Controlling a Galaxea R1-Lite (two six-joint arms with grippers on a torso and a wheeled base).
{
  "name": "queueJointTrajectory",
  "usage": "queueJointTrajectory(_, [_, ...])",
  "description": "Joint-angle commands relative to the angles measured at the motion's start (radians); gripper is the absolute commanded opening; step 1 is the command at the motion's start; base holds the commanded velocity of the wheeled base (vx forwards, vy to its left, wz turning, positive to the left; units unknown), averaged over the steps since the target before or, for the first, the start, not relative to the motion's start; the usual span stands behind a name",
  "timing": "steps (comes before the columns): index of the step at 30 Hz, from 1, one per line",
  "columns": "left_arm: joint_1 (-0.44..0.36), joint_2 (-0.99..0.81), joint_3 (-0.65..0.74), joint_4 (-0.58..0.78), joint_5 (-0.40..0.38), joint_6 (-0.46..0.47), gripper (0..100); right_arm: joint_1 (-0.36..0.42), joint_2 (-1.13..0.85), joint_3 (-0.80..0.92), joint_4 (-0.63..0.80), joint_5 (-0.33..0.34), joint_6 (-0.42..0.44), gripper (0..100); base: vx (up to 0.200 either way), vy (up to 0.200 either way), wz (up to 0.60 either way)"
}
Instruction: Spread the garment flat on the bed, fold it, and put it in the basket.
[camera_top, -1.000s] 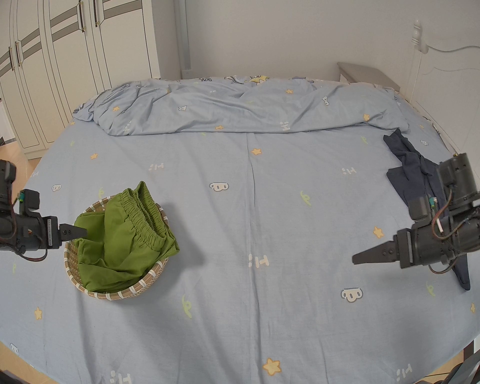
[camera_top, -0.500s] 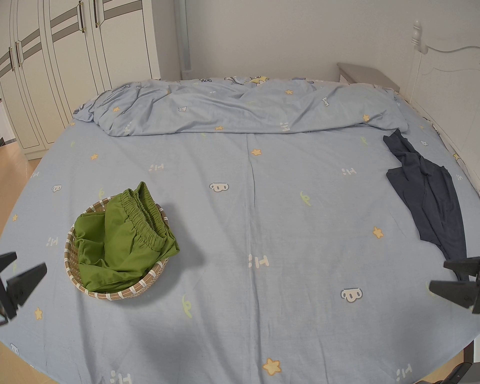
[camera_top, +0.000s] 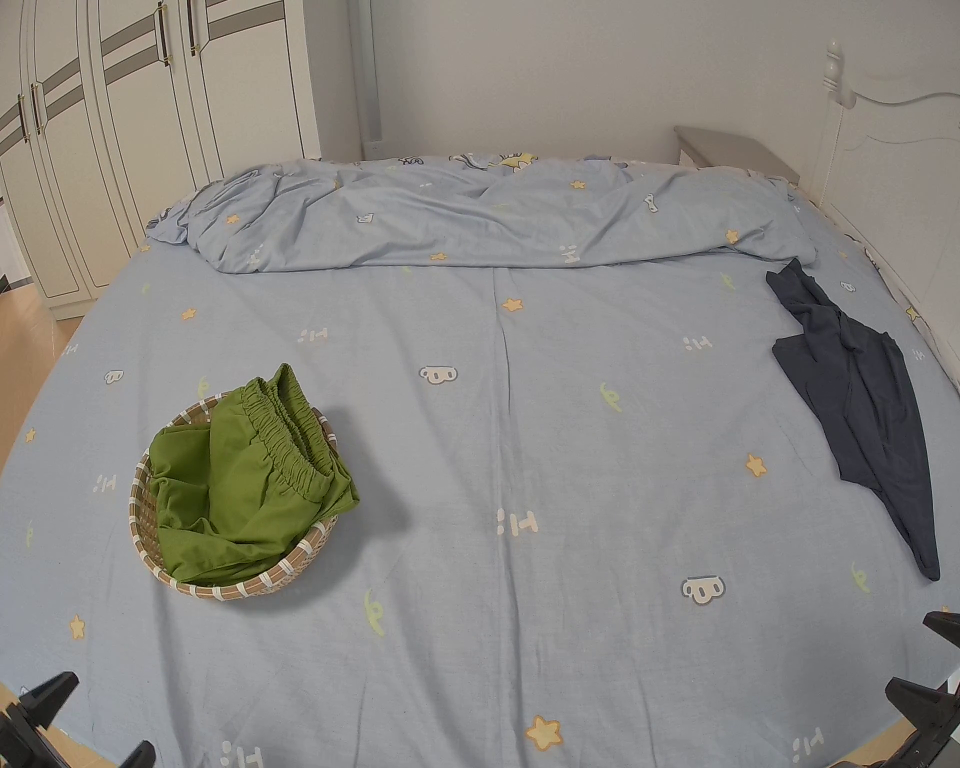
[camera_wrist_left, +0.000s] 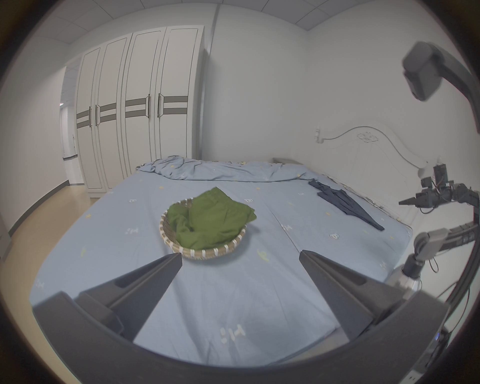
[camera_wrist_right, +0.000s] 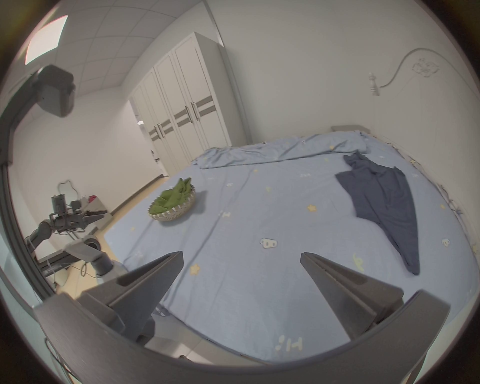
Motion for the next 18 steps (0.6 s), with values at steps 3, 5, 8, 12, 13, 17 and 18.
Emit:
queueJointTrajectory(3, [-0.029,-0.126,0.11,-0.038,0.146,-0.048,100,-0.006,-0.073,0.178,-0.07,-0.233,-0.014,100,0.0,0.0,0.0])
queueJointTrajectory(5, [-0.029,-0.126,0.113,-0.047,0.201,-0.072,100,-0.006,-0.073,0.218,-0.104,-0.301,-0.027,100,0.0,0.0,0.0])
queueJointTrajectory(8, [-0.029,-0.126,0.138,-0.092,0.347,-0.108,100,-0.008,-0.071,0.33,-0.237,-0.486,-0.1,100,0.0,0.0,0.0])
queueJointTrajectory(12, [-0.029,-0.126,0.173,-0.168,0.362,-0.023,100,-0.051,-0.07,0.386,-0.38,-0.606,-0.155,100,0.0,0.0,0.0])
queueJointTrajectory(13, [-0.031,-0.126,0.176,-0.173,0.355,-0.002,100,-0.074,-0.07,0.386,-0.38,-0.617,-0.166,100,0.0,0.0,0.0])
queueJointTrajectory(17, [-0.029,-0.126,0.2,-0.213,0.358,0.024,100,-0.215,-0.093,0.38,-0.378,-0.621,-0.272,100,0.0,0.0,0.0])
queueJointTrajectory(18, [-0.029,-0.126,0.21,-0.24,0.37,0.023,100,-0.224,-0.1,0.383,-0.386,-0.638,-0.307,100,0.0,0.0,0.0])
